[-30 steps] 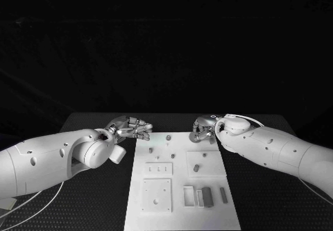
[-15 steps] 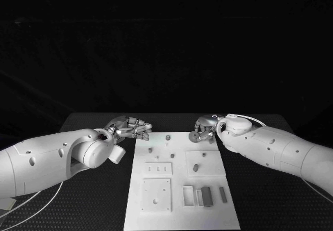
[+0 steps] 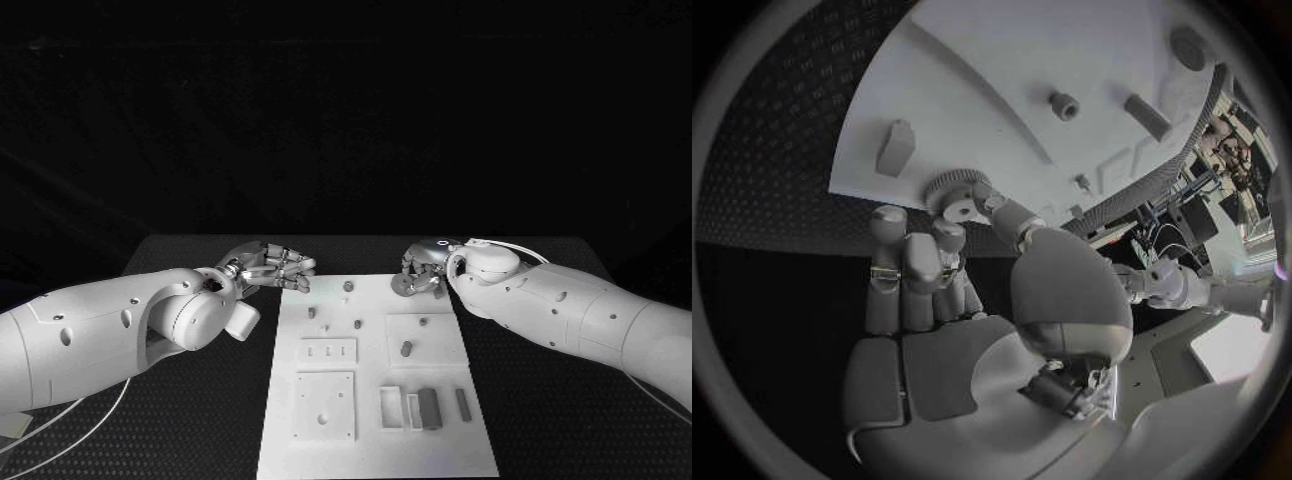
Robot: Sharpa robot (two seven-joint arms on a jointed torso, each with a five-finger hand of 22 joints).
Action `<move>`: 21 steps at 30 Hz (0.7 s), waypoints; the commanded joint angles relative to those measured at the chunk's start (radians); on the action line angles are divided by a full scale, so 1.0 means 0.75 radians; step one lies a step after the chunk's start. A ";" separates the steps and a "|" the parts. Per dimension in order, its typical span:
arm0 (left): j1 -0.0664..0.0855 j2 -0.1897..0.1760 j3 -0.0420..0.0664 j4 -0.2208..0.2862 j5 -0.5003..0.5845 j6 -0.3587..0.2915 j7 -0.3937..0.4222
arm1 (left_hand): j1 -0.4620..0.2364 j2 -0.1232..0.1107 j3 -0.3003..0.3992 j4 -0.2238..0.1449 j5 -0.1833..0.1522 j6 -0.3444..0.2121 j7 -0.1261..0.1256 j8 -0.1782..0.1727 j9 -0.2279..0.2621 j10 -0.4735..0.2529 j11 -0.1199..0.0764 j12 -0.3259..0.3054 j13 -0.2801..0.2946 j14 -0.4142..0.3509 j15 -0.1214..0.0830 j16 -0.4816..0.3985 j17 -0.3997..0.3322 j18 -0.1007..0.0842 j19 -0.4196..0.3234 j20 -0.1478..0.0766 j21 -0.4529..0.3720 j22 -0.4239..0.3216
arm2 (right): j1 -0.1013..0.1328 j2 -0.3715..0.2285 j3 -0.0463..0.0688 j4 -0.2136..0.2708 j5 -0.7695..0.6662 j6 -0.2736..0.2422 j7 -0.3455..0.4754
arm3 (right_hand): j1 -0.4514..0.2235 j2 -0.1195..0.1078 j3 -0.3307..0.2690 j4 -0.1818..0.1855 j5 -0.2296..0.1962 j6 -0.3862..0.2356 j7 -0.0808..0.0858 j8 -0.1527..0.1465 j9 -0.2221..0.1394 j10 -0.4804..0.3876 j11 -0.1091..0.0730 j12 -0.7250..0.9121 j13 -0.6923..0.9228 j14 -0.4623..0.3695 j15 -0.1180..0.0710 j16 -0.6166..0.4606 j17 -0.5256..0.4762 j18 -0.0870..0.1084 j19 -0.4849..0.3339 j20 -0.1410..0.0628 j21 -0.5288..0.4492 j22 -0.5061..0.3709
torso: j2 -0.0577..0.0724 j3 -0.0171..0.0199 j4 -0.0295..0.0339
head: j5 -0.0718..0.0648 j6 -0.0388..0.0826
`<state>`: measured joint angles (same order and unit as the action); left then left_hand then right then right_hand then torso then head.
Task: Assemble the parts on the task board
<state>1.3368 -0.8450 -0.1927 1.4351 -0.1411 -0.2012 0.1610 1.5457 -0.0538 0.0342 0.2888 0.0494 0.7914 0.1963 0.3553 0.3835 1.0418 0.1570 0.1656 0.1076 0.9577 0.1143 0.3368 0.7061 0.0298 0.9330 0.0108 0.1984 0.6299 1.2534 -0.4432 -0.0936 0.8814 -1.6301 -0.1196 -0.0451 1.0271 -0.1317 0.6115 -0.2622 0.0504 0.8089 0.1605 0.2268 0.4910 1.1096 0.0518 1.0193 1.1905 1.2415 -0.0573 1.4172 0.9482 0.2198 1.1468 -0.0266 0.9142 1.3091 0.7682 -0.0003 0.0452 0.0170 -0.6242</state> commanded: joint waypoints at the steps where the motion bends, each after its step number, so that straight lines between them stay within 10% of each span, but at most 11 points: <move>1: 0.003 0.002 0.001 0.003 -0.005 0.022 0.008 | -0.011 0.003 0.009 0.003 0.003 0.001 0.003 -0.006 -0.002 0.007 0.001 -0.003 0.002 0.009 -0.003 -0.007 0.001 0.025 0.010 0.001 -0.005 0.001 | -0.013 0.006 -0.007 -0.005 -0.021 0.037 -0.004 | 0.006 0.003 -0.002 -0.009 0.000 0.010 0.004 0.003 -0.003 -0.004 -0.004 0.008 -0.002 -0.008 -0.003 0.006 -0.001 0.056 -0.003 -0.002 0.009 0.024 | 0.000 -0.0001 0.0010 | 0.000 0.000; 21: 0.003 0.008 0.001 -0.002 -0.008 0.023 0.009 | -0.012 0.002 0.011 0.003 0.003 0.001 0.003 -0.007 -0.002 0.008 0.002 -0.004 0.003 0.010 -0.003 -0.009 0.003 0.025 0.010 0.001 -0.006 0.001 | -0.015 0.021 -0.007 -0.043 -0.022 0.107 -0.010 | -0.018 0.006 -0.004 0.008 0.000 0.015 0.003 0.005 -0.005 -0.005 -0.004 0.013 -0.009 -0.008 -0.003 0.008 -0.006 0.056 -0.002 0.000 0.010 0.022 | 0.001 -0.0016 -0.0009 | -0.008 -0.007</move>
<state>1.3368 -0.8404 -0.1927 1.4323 -0.1430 -0.1992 0.1604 1.5457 -0.0537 0.0369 0.2915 0.0494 0.7914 0.1963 0.3553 0.3836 1.0418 0.1571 0.1656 0.1084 0.9576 0.1143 0.3355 0.7072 0.0294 0.9330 0.0108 0.1984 0.6299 1.2544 -0.4253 -0.0921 0.8580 -1.6321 -0.1186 -0.0429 1.0216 -0.1262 0.6114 -0.2622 0.0504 0.8141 0.1595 0.2301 0.4887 1.1097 0.0516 1.0230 1.1847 1.2415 -0.0573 1.4171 0.9446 0.2196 1.1465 -0.0258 0.9193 1.3091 0.7697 -0.0015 0.0454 0.0118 -0.6278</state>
